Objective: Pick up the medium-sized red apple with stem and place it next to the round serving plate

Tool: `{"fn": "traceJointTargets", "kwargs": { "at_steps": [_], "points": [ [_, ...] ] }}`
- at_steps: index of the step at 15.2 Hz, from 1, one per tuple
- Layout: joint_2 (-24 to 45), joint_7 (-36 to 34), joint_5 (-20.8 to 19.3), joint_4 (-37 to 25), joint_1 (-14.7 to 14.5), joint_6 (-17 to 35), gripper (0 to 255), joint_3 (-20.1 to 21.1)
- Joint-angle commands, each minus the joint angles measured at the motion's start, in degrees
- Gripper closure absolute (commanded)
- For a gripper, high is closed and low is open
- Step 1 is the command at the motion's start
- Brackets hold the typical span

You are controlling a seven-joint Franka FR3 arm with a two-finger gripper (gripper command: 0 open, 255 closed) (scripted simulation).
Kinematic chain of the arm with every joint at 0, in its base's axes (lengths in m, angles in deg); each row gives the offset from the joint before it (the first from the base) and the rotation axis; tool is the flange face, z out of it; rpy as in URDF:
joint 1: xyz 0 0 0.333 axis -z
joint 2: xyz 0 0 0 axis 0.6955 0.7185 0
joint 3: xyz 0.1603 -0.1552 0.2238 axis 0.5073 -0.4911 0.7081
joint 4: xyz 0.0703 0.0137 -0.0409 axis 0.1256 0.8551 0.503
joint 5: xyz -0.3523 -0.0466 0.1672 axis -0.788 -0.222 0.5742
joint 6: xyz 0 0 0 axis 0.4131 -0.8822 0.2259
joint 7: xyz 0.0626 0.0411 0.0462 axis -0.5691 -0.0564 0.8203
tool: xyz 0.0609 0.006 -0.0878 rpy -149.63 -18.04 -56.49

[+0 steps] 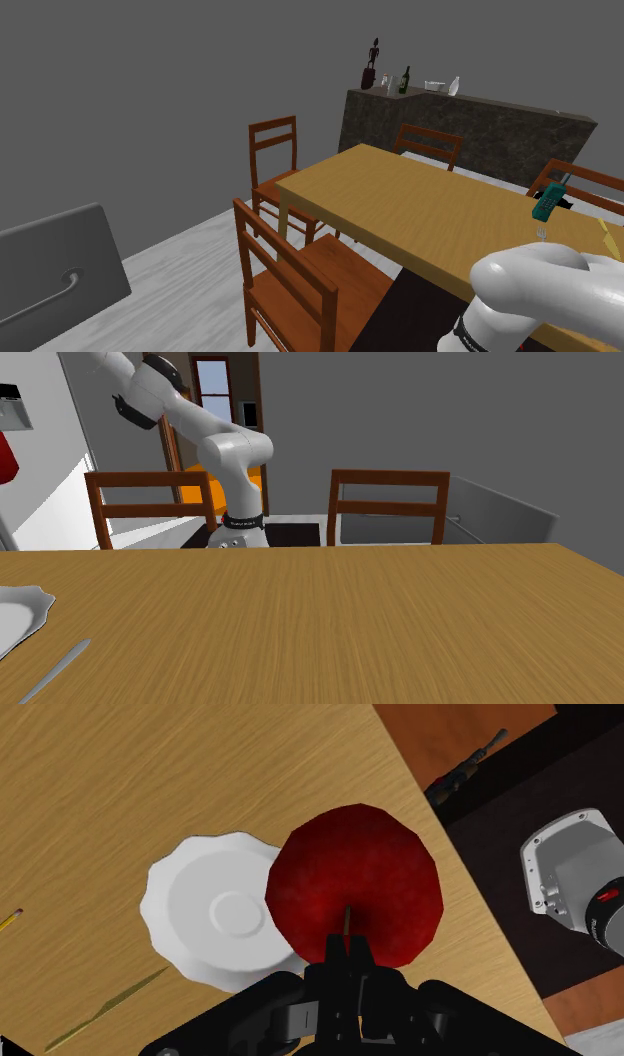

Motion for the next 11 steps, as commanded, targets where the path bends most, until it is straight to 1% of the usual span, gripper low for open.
{"fn": "traceJointTargets", "kwargs": {
  "at_steps": [1,11],
  "points": [
    [-0.17,1.18,-0.77,-0.88,-0.23,0.07,255,-0.73],
    [-5.22,-0.19,-3.33,7.68,2.93,4.4,255,-2.75]
  ]
}}
